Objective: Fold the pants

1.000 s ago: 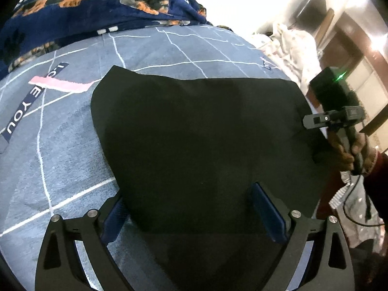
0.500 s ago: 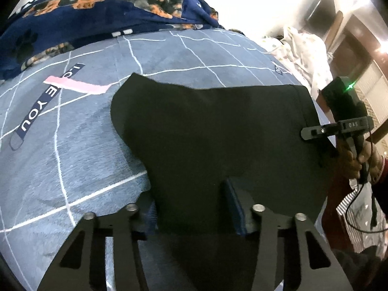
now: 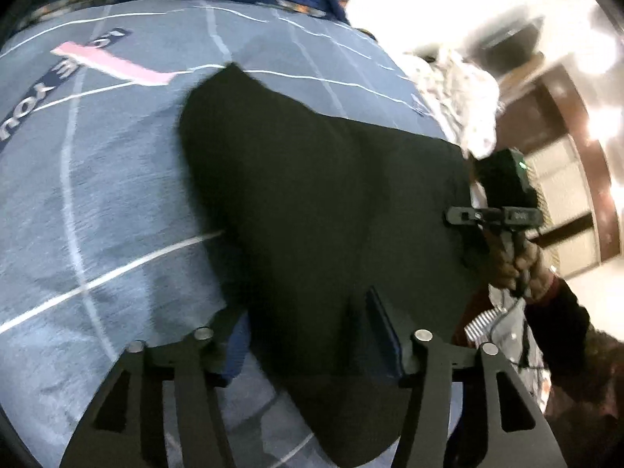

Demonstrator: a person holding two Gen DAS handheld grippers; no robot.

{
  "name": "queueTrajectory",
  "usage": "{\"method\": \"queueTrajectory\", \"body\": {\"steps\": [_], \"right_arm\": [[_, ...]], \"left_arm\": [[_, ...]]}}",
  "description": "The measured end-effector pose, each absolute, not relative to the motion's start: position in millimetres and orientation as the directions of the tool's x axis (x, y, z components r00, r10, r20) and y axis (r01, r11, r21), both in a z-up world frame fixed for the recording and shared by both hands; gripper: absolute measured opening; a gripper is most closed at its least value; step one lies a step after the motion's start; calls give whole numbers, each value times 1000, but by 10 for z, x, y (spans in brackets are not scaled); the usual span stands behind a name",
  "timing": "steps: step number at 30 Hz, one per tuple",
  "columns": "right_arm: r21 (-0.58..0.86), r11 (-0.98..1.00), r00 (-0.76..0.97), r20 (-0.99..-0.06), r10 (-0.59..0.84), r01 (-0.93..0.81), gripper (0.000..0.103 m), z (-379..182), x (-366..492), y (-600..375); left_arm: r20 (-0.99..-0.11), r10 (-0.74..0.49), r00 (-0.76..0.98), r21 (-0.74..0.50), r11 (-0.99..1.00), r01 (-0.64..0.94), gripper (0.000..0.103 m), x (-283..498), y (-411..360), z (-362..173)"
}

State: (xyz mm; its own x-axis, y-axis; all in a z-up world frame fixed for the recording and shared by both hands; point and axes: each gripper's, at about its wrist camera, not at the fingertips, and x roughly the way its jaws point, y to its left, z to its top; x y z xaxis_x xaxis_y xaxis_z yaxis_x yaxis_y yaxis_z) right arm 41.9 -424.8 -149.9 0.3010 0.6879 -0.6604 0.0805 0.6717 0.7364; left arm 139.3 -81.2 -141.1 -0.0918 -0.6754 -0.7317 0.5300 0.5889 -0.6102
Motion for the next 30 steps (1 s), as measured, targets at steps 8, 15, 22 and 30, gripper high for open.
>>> {"method": "queueTrajectory", "body": {"steps": [8,15,22,30], "right_arm": [[773,630,310,-617,723,67,32,-1592,433,-4024],[805,589,375,-568,733,70,25,-1533,353,-3989],[839,543,434,-500,749,31,24,-1333,350,-3847],[842,539,438,-477,762,-23,24,-1123,470,-3558]], "left_arm": [[-737,-674,36,-531,612,586,38,1305,-1134,-1385],[-758,-622,198,-410,689,597,27,1103,-1073,-1163],[-764,-552,332,-270,742,613,21,940,-969,-825],[-744,-496,447,-186,797,575,21,817,-659,-537]]}}
